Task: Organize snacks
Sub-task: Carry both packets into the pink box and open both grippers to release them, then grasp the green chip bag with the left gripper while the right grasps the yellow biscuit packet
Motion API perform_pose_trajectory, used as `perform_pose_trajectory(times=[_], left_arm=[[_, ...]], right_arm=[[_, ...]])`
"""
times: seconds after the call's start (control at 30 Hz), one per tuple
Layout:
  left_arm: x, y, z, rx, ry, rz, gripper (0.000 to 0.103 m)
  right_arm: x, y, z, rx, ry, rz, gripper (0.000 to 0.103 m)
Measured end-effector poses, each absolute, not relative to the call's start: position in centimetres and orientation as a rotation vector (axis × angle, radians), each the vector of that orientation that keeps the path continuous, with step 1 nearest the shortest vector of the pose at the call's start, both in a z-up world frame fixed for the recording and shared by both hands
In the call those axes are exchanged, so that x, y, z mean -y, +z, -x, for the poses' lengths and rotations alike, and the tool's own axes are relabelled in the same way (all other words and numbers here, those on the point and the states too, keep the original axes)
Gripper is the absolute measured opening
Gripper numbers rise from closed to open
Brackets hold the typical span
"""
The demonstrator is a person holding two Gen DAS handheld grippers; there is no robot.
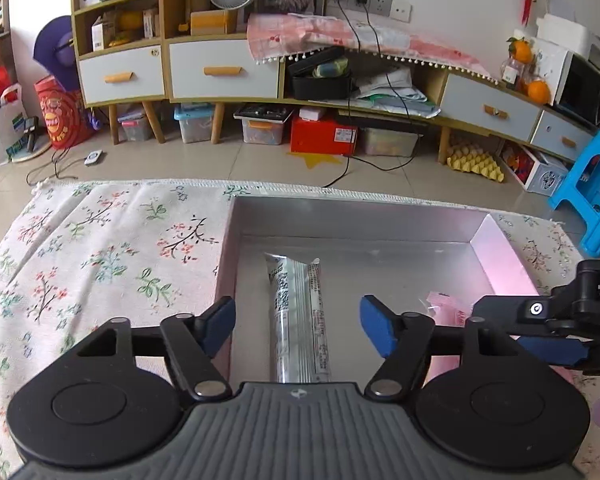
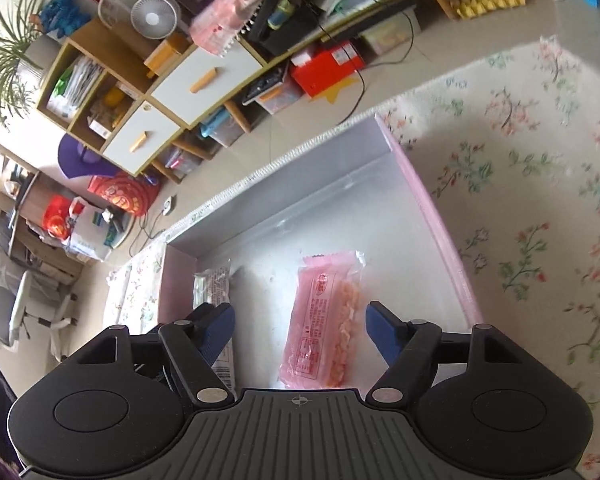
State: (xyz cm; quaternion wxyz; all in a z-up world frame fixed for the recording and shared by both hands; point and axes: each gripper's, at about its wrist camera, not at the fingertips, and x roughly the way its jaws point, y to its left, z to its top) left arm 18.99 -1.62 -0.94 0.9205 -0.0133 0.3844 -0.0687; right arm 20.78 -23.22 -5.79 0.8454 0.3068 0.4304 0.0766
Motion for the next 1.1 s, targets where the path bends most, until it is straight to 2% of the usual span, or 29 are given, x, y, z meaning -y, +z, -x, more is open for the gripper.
perform_pose_trajectory(times=[0.17, 0.2, 0.37, 0.5, 0.73, 1.1], left_arm=[[1.8, 0.1, -17.9, -0.824, -0.164, 0.028, 0.078], [1.8, 0.3, -17.6, -0.830, -0.171, 0.023, 0.083], [1.6, 1.3, -16.3, -0.852, -0.183, -0.015, 0.091], [1.0, 1.8, -15.2, -0.868, -0.177, -0.038, 0.098], [0.2, 2.1, -13.3, -0.901, -0.139, -0.082, 0.102], [-3.1, 0.0, -10.5, -1.002, -0.085, 0.007, 0.102]], right_arm=[[23.6, -4.0, -19.2, -0.885, 0.151, -0.599, 0.080], [23.6, -3.5, -18.9, -0.880, 0.148, -0.583, 0.080], [22.8, -2.0, -17.2, -0.869, 0.167, -0.481, 0.081], [21.9, -1.5, -15.3, -0.872, 0.202, -0.412, 0.088], [20.7, -1.8, -13.0, -0.914, 0.228, -0.308, 0.088], [20.0, -2.8, -11.1, -1.028, 0.170, -0.340, 0.088]])
